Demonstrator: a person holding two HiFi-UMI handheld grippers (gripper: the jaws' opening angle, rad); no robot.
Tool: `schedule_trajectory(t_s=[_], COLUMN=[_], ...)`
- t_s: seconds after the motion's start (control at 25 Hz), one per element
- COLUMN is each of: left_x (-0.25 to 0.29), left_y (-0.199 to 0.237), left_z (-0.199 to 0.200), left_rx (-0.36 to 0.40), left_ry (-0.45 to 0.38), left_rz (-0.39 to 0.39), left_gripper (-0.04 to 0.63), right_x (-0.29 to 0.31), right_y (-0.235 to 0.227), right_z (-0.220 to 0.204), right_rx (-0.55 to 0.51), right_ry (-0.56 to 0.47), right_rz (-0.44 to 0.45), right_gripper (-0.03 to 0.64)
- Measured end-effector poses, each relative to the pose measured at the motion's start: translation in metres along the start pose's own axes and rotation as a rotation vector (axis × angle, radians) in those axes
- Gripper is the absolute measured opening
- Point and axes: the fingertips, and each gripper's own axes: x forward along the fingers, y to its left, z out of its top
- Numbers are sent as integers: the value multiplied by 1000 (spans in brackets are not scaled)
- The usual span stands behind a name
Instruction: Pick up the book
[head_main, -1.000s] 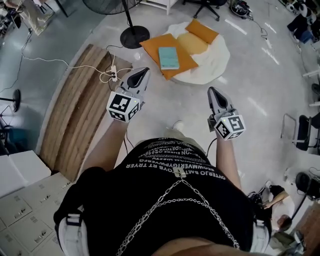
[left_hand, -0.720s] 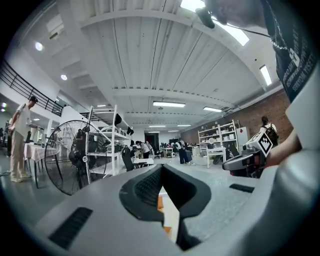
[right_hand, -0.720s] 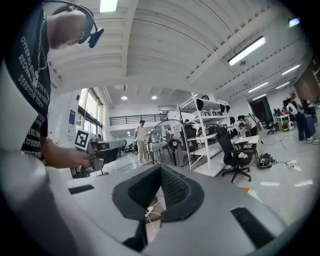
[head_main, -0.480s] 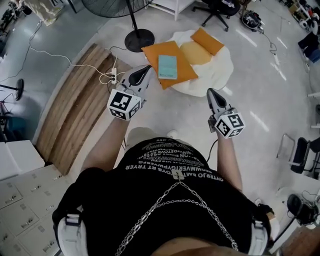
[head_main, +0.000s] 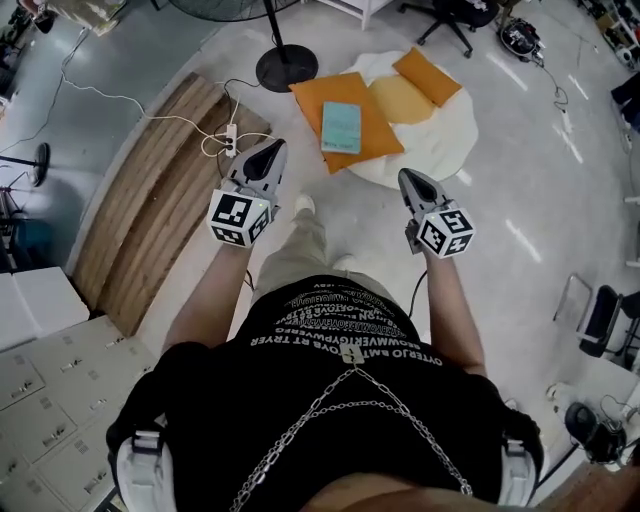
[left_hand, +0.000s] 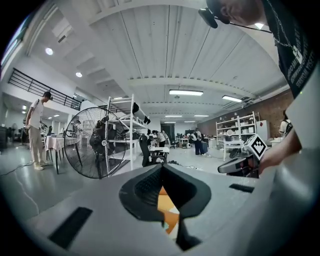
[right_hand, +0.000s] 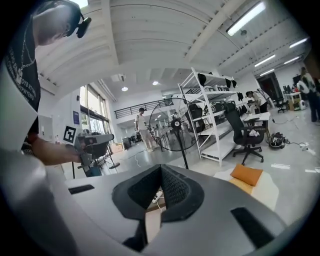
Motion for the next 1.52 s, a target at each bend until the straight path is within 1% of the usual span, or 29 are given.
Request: schedule_trajectory(t_s=[0.12,0.24,0.36,0.52,0.72,0.92,1.12,1.16,1.2,1.24,1.36,1.44,1.52], left_x=[19,39,58,84,122,172,219,229,240,252,280,290,303], left_y=[9,15,23,50,84,128,157,160,163,165,163,165,164], left_z=[-11,-19,-24,-33,-60,-93,-122,-130,-139,-149,-184,-207,-225], left_rx=[-4,4,23,7,-8,-27,-7,-2,3,6,6,7,4], left_ry=[9,24,34,42,46,37,32,33,36,40,65,89,104], left_rz=[-1,-21,-41,-37,-31,-24,-52,-59,-66,-75,-105,-114,-125], left_gripper=[5,5,5,5,5,5,5,5,5,5,5,5,5], right_x=[24,51,78,125,186,244,299,311,323,334,354,368,379], right_y=[-12,-33,-56,-82,-128,-173,-213,-221,-228,-235,-251,-254,-262], right_z=[-15,-43,-69,-96,-140,-192,-230,-238,-246,-255,-286,-313,-338], right_rx=[10,16,66,109,130,175,219,234,249,264,316,370,413], right_ry=[34,102,158,204,278,370,420,427,435,445,475,505,548], right_rz=[1,-29,-61,-56,-65,-113,-132,-133,-130,-126,-138,-133,-125], right_gripper=[-3,-3,-3,-3,-3,-3,-3,9,65,94,130,180,212])
